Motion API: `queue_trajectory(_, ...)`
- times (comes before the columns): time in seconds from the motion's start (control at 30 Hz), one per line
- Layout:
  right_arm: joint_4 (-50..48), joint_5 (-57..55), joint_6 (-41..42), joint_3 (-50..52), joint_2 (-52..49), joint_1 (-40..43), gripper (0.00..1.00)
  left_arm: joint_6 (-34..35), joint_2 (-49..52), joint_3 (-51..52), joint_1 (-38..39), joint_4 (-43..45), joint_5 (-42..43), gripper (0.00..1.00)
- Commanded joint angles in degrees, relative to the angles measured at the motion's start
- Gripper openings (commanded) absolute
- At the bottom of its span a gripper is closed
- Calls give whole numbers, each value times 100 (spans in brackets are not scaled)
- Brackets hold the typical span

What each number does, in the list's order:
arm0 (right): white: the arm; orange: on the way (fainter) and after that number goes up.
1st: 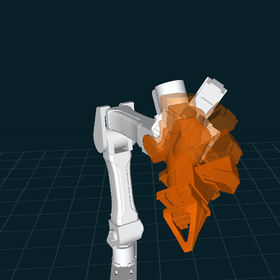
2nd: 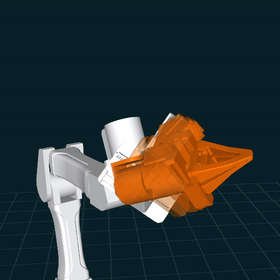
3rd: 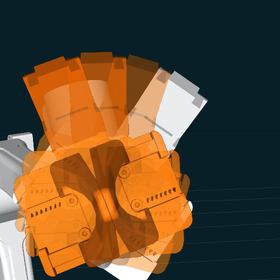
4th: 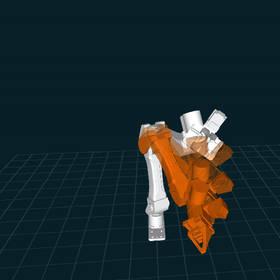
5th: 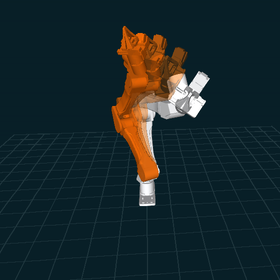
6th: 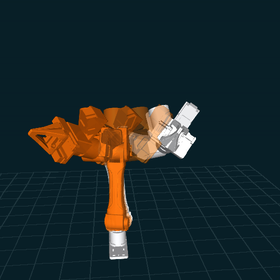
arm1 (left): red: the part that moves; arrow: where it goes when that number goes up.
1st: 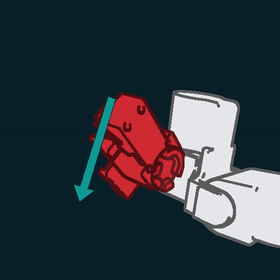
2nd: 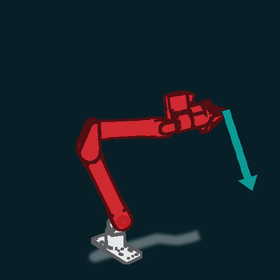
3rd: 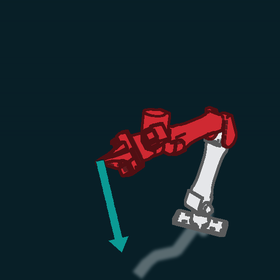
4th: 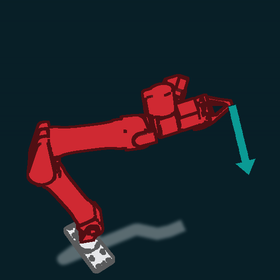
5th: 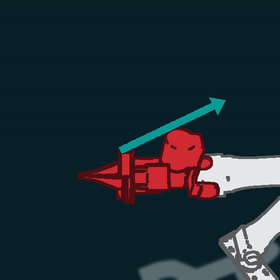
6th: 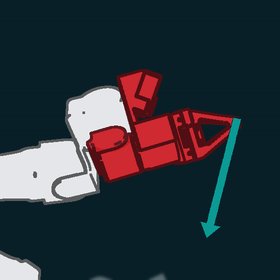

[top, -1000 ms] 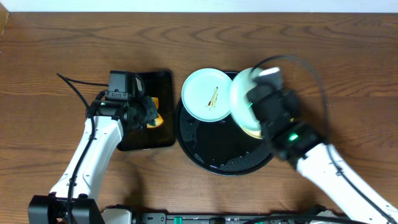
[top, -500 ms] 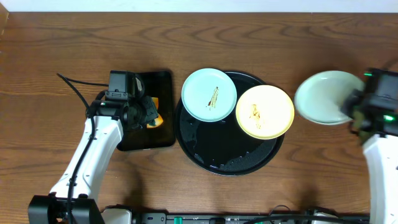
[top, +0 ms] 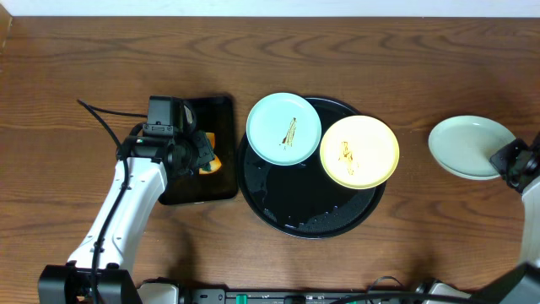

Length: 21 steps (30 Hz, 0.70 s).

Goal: Clean dirty plates on tray and stack at the side
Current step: 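Carry the green plate right and set it on the table, then release the green plate and move the right gripper to the yellow plate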

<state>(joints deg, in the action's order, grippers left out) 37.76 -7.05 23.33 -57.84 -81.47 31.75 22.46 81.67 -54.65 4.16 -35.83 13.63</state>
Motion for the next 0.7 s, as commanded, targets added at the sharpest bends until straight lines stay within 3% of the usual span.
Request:
queue_trajectory(0.0,-136,-24,105,57,-444,87,1,-15,0,-22,-24,-22,31,8)
queue_trajectory(0.37,-221,9,103,55,-1366,96,2,-15,0,-22,-24,-20,31,8)
queue_trajectory(0.5,-247,428,48,46,-1169,85,35,-15,0,-22,-24,-17,31,8)
queue_trajectory(0.57,-345,841,-140,35,-1021,55,42,-17,0,-22,-24,-17,31,8)
queue_trajectory(0.67,-501,1880,-798,15,-675,-155,45,-15,0,-22,-24,-17,28,8)
